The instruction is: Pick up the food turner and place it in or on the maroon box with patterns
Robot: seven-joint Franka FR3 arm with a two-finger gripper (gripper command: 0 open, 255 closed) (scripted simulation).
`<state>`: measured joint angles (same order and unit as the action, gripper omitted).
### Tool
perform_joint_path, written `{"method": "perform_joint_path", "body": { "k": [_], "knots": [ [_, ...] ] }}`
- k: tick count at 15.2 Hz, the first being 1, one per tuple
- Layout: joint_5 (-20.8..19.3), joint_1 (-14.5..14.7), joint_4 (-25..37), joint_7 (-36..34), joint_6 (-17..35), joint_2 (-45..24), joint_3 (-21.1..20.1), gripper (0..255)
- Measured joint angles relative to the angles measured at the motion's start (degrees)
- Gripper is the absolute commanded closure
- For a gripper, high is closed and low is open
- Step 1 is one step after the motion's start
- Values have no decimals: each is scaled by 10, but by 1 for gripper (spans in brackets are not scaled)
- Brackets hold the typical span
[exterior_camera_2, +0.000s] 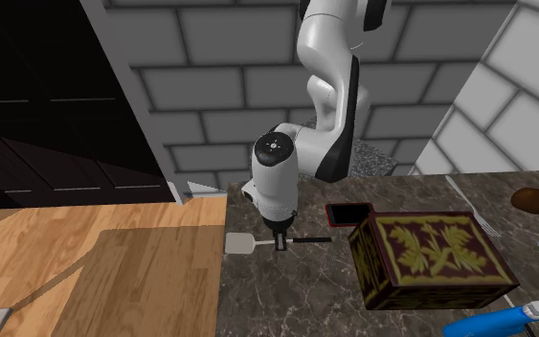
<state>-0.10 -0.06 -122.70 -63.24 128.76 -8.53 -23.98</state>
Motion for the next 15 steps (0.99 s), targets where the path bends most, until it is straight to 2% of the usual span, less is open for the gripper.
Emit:
{"method": "perform_joint_path", "body": {
  "k": [7, 15],
  "knots": [
    [1, 0, 1, 0, -3, 3, 0, 255],
    [16, -3, 25, 8, -56, 34, -3, 255]
  ]
}}
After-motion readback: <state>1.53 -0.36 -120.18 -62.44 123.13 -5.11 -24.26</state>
